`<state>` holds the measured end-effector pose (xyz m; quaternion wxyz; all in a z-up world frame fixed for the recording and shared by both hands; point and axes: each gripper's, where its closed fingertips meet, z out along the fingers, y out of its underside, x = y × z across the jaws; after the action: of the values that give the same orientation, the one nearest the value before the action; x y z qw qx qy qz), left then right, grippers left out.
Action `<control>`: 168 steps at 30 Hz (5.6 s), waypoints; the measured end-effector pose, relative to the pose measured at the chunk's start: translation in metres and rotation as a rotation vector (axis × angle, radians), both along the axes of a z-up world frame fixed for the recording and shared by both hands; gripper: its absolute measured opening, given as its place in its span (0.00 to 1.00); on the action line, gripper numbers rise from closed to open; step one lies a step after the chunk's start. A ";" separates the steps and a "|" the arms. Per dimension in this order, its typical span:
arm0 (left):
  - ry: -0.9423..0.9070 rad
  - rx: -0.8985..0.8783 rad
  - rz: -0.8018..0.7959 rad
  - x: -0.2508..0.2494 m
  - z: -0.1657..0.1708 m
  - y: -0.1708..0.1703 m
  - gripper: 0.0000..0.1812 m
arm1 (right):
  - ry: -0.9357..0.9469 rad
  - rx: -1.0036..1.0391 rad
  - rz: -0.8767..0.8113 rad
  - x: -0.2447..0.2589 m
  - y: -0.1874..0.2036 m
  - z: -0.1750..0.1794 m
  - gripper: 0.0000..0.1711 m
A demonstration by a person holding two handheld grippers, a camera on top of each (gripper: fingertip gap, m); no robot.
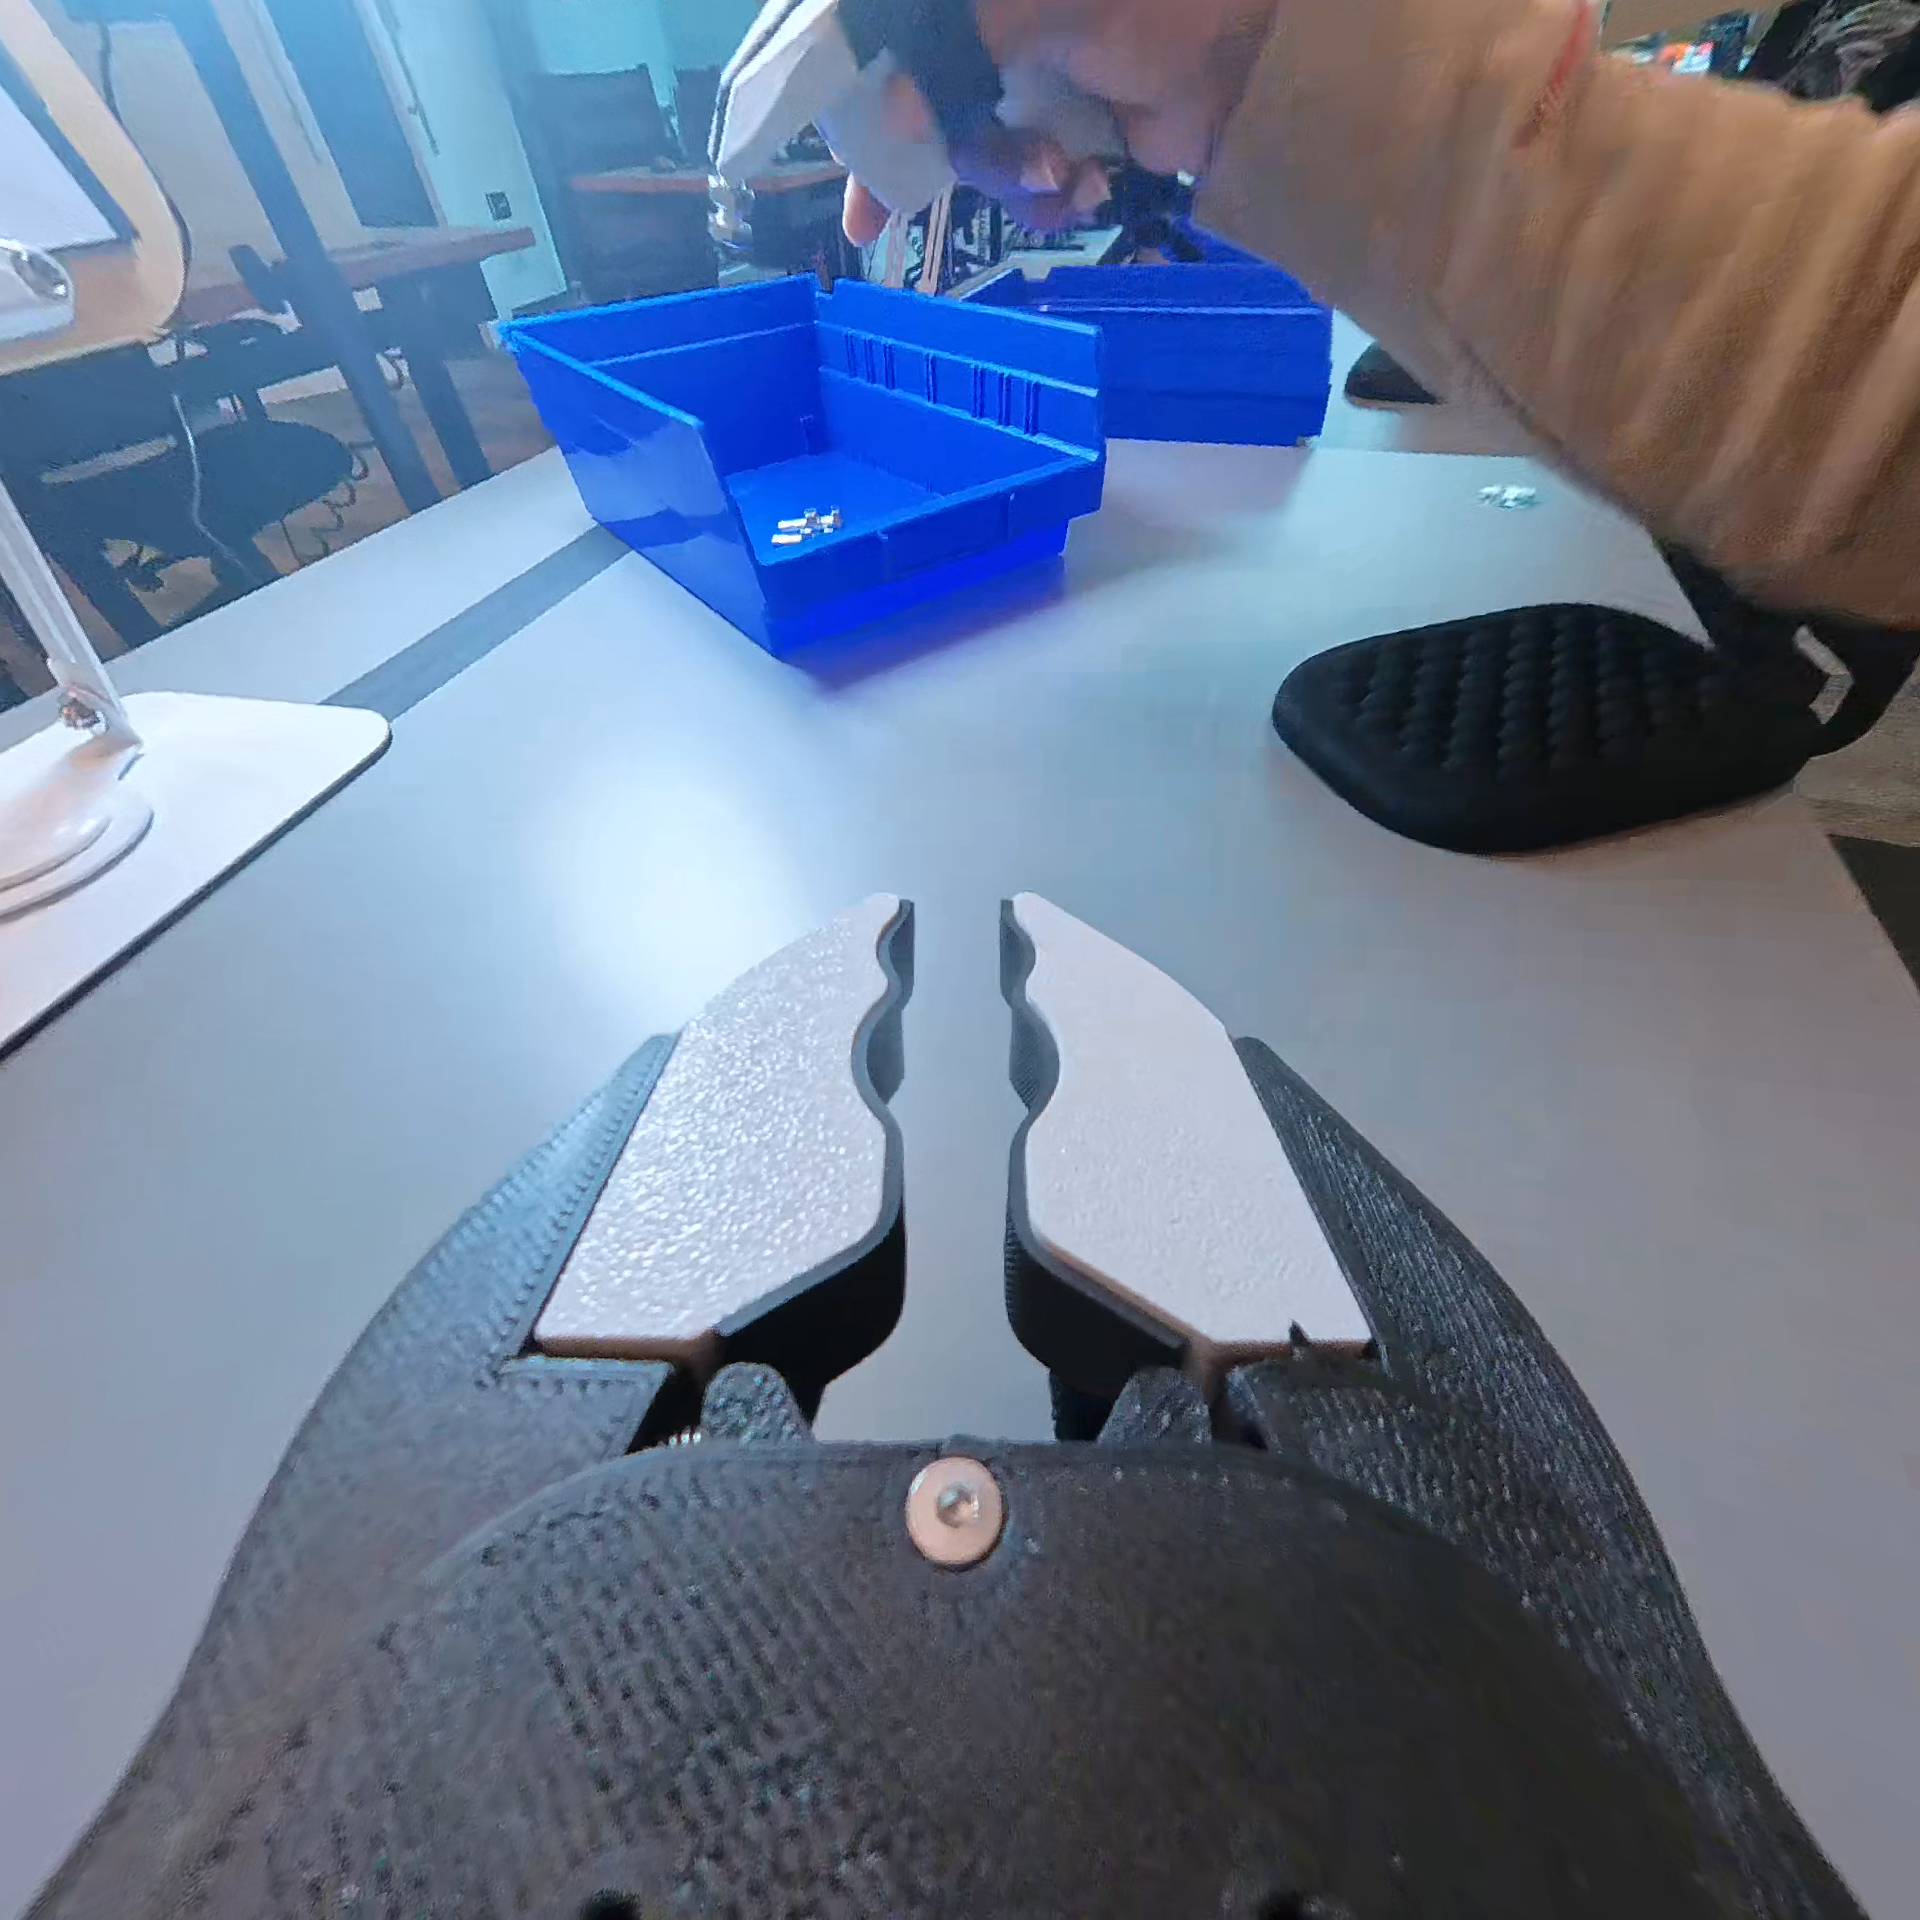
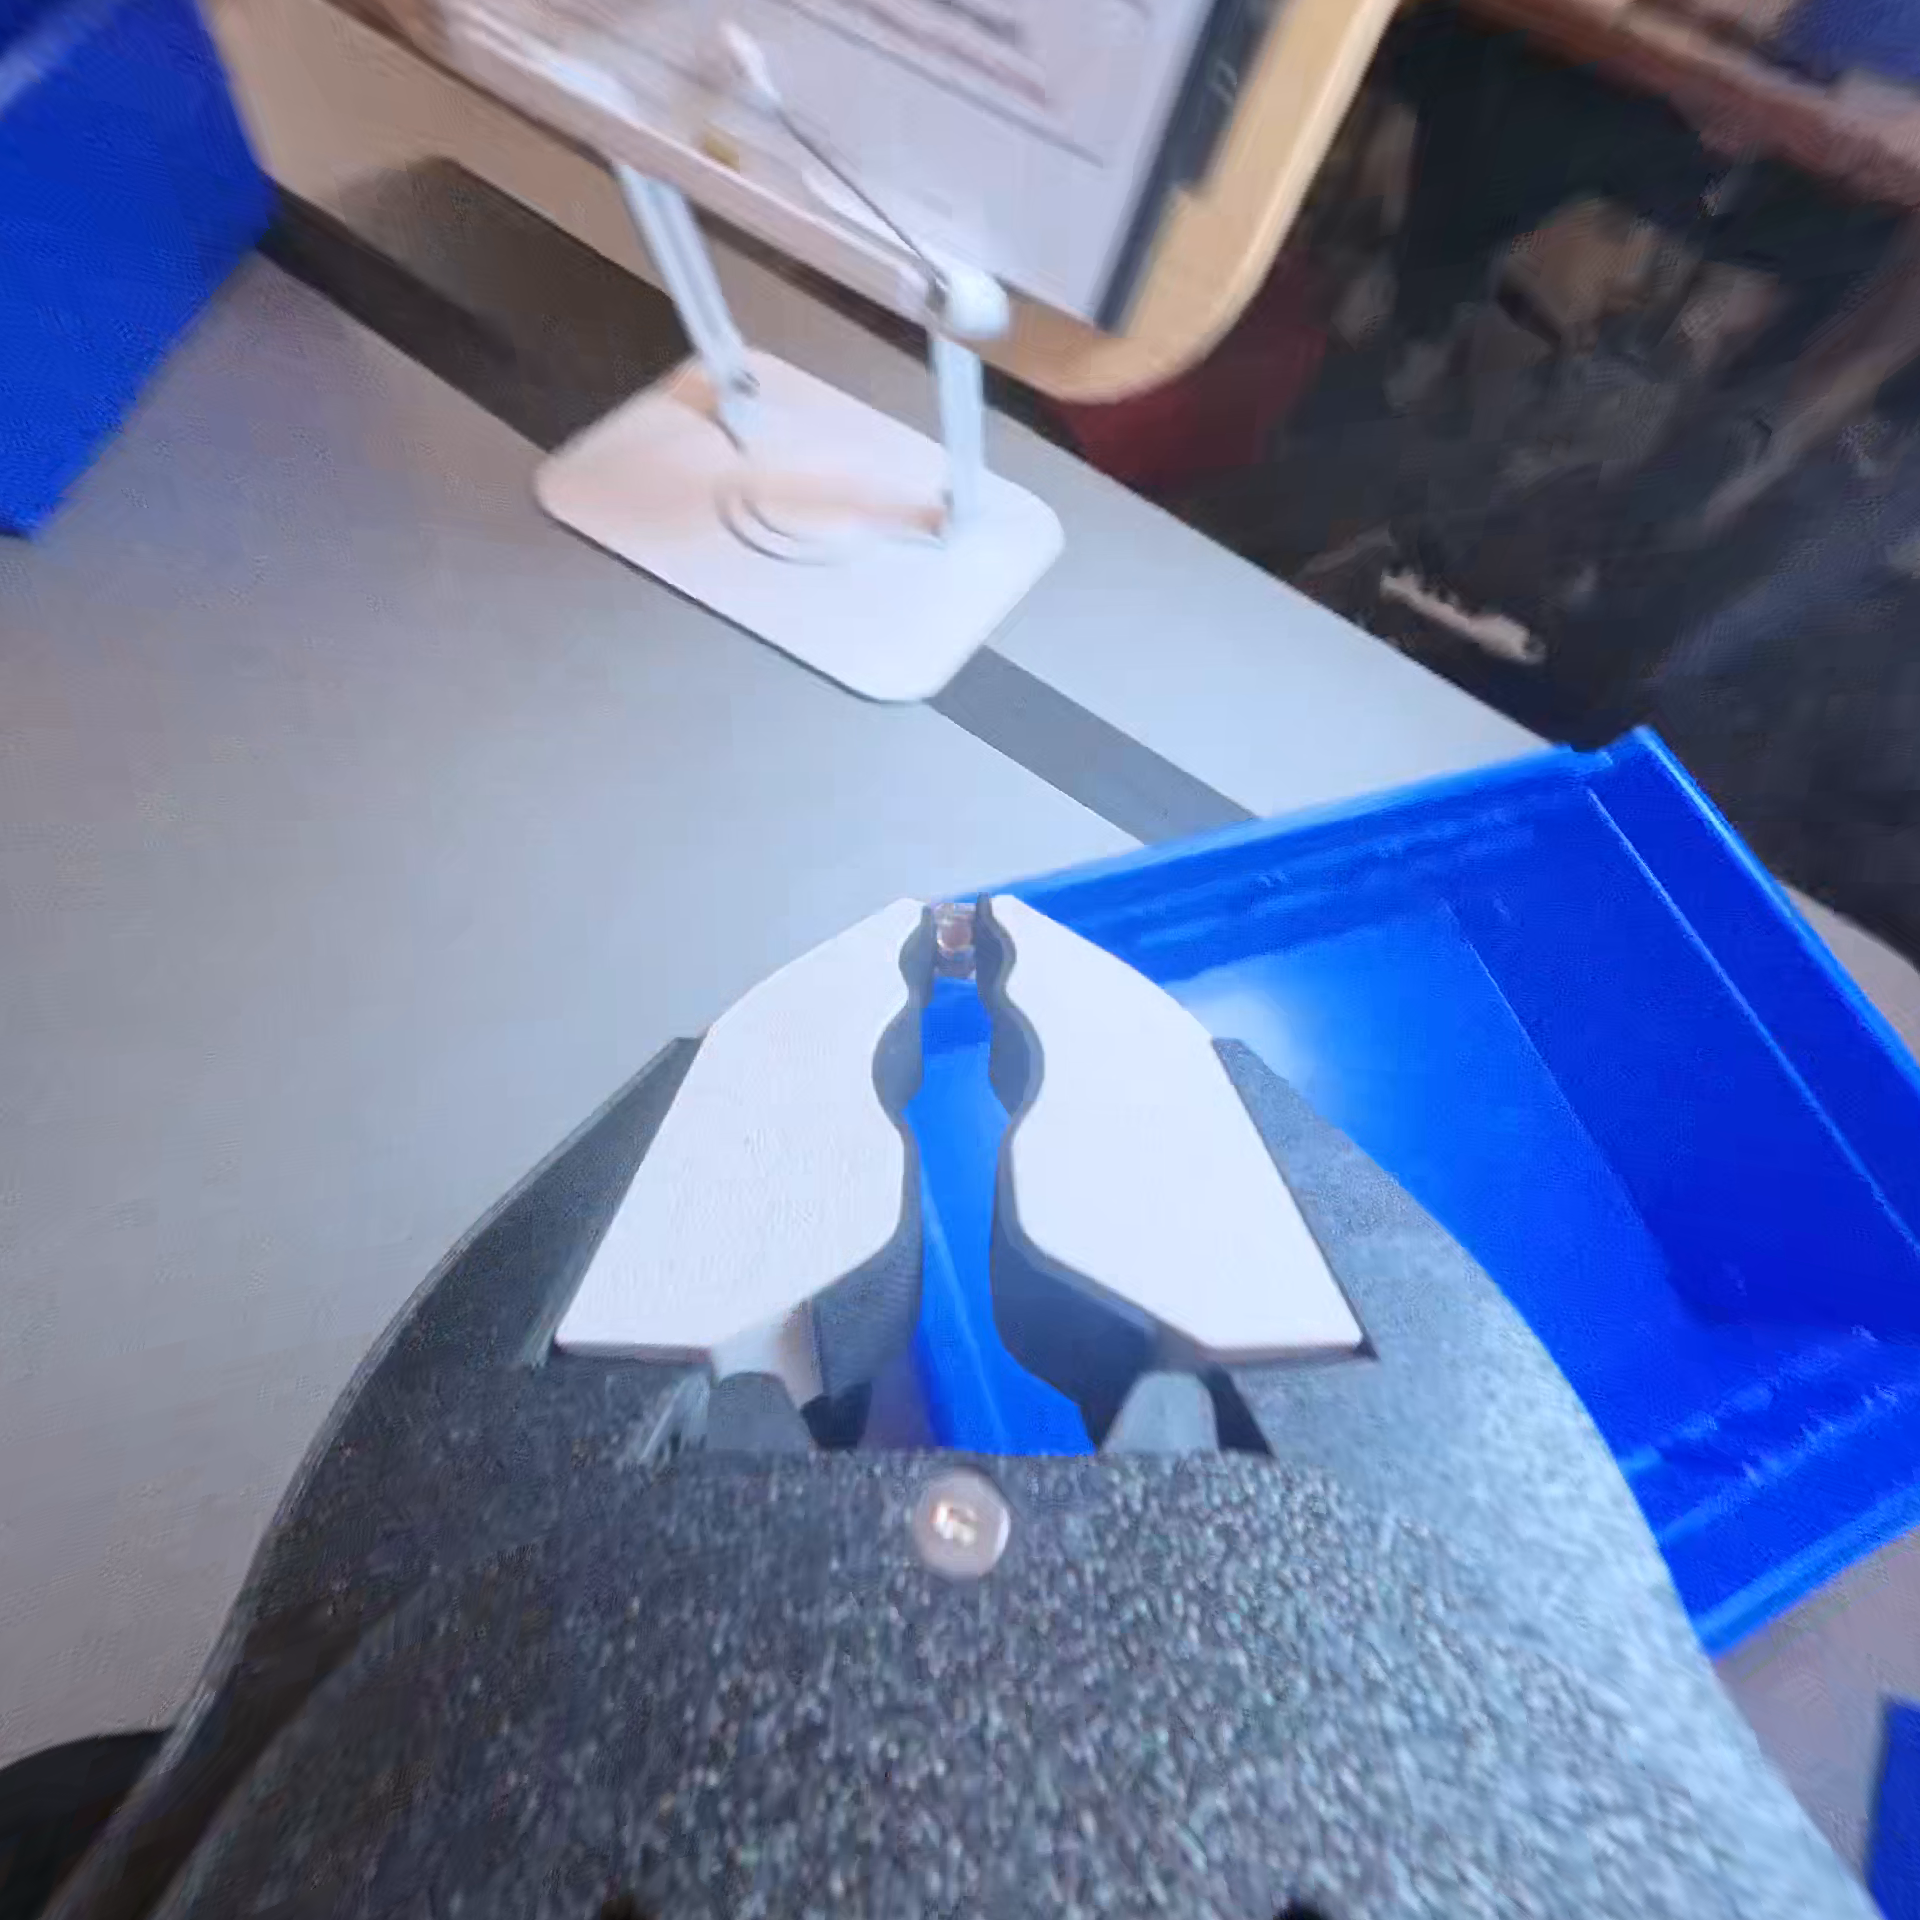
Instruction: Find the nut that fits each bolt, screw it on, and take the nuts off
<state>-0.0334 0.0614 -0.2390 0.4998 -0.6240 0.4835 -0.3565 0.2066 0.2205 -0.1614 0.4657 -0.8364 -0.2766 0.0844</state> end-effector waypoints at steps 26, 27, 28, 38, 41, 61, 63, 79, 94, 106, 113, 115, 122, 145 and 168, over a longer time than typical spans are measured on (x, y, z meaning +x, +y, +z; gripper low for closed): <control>0.135 0.109 -0.014 0.003 -0.022 -0.001 0.01 | 0.022 -0.418 -0.179 0.054 0.057 -0.131 0.13; 0.125 0.105 -0.009 0.002 -0.021 0.000 0.01 | 0.050 -0.378 -0.171 0.051 0.057 -0.120 0.14; 0.111 0.098 0.000 0.001 -0.018 0.001 0.01 | 0.081 -0.313 -0.173 0.049 0.059 -0.105 0.16; -0.123 0.185 0.433 -0.110 0.085 0.082 0.00 | 0.455 0.235 0.139 -0.084 -0.050 0.009 0.19; -0.110 0.080 0.617 -0.191 0.114 0.119 0.00 | 0.560 0.169 0.223 -0.124 -0.084 -0.013 0.13; 0.716 -0.571 0.869 -0.351 -0.067 0.270 0.19 | 0.384 0.136 0.340 -0.158 -0.104 -0.078 0.00; 0.765 -0.562 0.846 -0.350 -0.074 0.273 0.20 | 0.376 0.128 0.353 -0.159 -0.105 -0.079 0.00; 0.499 -0.144 0.586 -0.246 0.031 0.195 0.09 | 0.405 0.123 0.459 -0.173 -0.118 -0.075 0.00; -0.071 -0.029 -0.072 0.008 0.044 -0.031 0.08 | 0.571 0.183 0.756 -0.233 -0.192 -0.034 0.06; -0.038 -0.104 -0.113 0.011 0.016 -0.042 0.08 | 0.520 0.149 0.845 -0.241 -0.204 -0.047 0.04; 0.088 -0.088 -0.108 0.009 -0.012 -0.038 0.10 | 0.455 -0.110 0.814 -0.232 -0.193 -0.078 0.03; 0.123 -0.082 -0.100 0.006 -0.020 -0.035 0.10 | 0.388 -0.141 0.747 -0.226 -0.182 -0.093 0.03; 0.106 -0.037 0.096 -0.025 -0.010 0.010 0.08 | 0.123 -0.309 0.612 -0.203 -0.169 -0.145 0.04; 0.676 -0.750 1.110 -0.388 -0.067 0.249 0.19 | 0.248 -0.028 0.602 -0.192 -0.151 -0.098 0.09; 0.463 0.025 0.327 -0.154 0.074 0.110 0.07 | 0.384 0.125 0.656 -0.199 -0.158 -0.067 0.08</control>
<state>-0.1870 0.1713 -0.1648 0.4347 -0.7522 0.4821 -0.1130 0.0079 0.0628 -0.2284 0.5075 -0.6422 -0.4420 0.3669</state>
